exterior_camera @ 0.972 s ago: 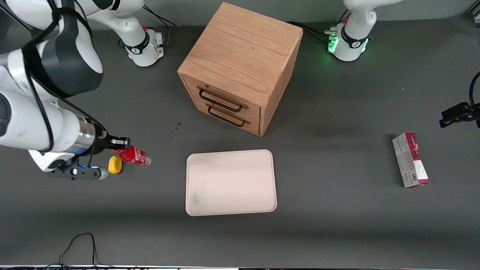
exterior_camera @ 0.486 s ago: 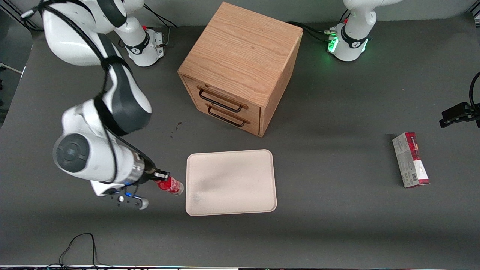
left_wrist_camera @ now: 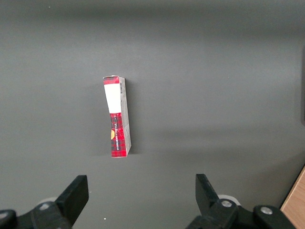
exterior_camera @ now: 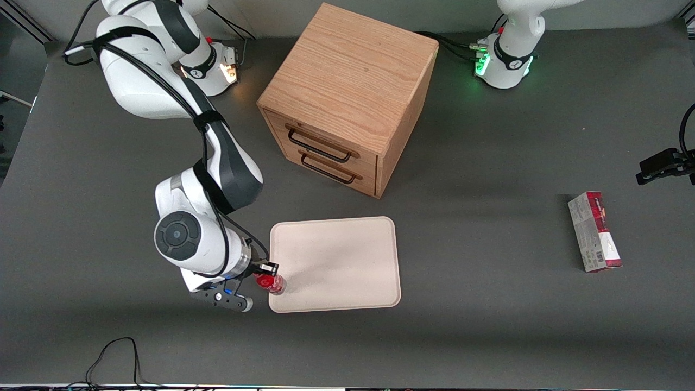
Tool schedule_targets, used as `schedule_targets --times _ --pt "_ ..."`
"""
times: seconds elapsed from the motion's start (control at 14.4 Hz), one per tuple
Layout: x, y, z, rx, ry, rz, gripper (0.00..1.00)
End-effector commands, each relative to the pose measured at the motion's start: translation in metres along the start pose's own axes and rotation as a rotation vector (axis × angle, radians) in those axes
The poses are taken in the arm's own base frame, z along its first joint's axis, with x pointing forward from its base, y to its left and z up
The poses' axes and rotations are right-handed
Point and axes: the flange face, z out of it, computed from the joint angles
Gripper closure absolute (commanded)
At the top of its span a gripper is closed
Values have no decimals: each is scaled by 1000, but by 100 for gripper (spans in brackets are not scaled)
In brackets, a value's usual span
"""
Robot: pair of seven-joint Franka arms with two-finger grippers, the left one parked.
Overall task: Place coke bottle on tray
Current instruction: 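Carry the bottle over the tray's edge and lower it onto the tray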
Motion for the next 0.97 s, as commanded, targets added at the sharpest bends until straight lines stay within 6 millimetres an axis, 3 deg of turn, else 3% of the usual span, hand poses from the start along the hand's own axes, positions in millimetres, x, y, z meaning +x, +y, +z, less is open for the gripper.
schedule_targets --times 0.0,0.69,0.76,0.83,0.9 --pt "0 -11 12 -9 35 16 100" --pt "-1 -10 45 -31 9 15 100" --pt "-1 -10 46 -31 9 14 96" --pt "0 -11 45 -28 12 14 42" --pt "0 -10 46 -27 15 11 3"
